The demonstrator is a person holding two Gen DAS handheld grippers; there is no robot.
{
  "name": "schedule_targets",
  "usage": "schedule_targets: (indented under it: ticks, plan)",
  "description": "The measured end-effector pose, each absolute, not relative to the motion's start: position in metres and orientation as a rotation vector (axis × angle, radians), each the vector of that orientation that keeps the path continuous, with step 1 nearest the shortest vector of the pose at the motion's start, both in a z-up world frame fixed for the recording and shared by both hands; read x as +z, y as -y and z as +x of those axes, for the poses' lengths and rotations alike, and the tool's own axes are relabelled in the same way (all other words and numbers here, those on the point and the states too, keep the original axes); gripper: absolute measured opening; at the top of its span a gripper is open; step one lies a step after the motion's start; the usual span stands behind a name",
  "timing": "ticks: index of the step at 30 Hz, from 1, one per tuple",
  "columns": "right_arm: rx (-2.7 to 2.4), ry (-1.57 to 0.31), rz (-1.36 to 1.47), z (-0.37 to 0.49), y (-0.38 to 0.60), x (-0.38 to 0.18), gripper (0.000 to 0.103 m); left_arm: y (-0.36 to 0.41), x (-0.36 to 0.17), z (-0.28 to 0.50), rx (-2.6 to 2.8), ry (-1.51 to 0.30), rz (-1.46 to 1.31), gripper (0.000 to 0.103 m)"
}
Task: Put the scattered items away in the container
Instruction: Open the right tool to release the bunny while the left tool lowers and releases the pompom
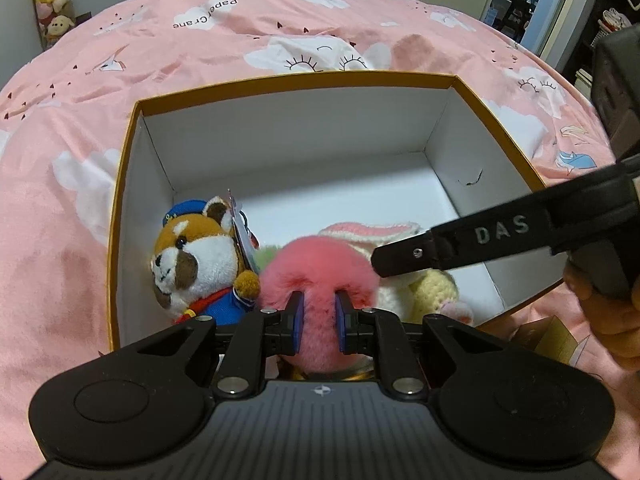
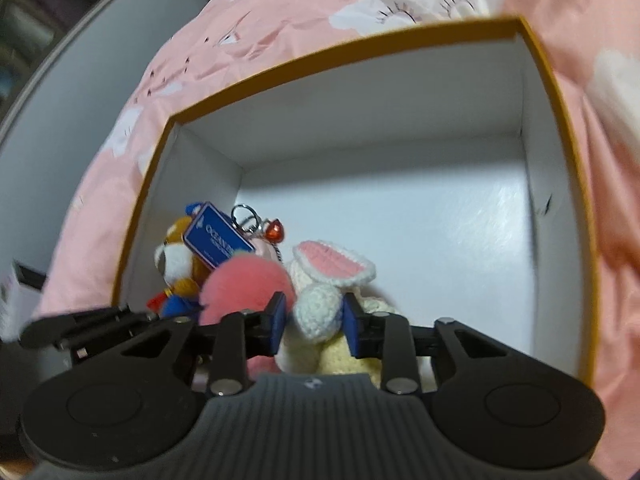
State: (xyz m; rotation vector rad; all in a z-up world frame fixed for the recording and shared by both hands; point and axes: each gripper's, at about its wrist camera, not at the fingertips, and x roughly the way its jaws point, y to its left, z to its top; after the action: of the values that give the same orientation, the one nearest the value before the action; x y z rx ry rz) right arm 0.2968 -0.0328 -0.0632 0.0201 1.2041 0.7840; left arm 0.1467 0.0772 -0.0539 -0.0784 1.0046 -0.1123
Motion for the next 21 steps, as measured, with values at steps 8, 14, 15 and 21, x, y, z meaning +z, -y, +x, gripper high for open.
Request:
schedule_targets:
  ticks: [8,14,15,21]
  plan:
    - [0.856,-1.154,-0.247,0.299,0.038,-0.043,0.046,-0.079,-0.054,0.144,-0.107,-1.006,-0.082,0.018]
    - [0.921,-1.213,-0.431,0.304,0.034,-0.045,0.046,-0.080,-0.053,0.144,-0.110,-1.005,-0.084,0.018]
    - [0.923,-1.231,-0.444,0.304,0.034,-0.048,0.046,-0.080,-0.053,0.144,-0.110,-1.005,-0.084,0.018]
    - [0.920,-1.330,-0.357,0.309,0.030,-0.068,0.044,-0.084,-0.049,0.145,-0.104,-0.994,-0.095,0.018]
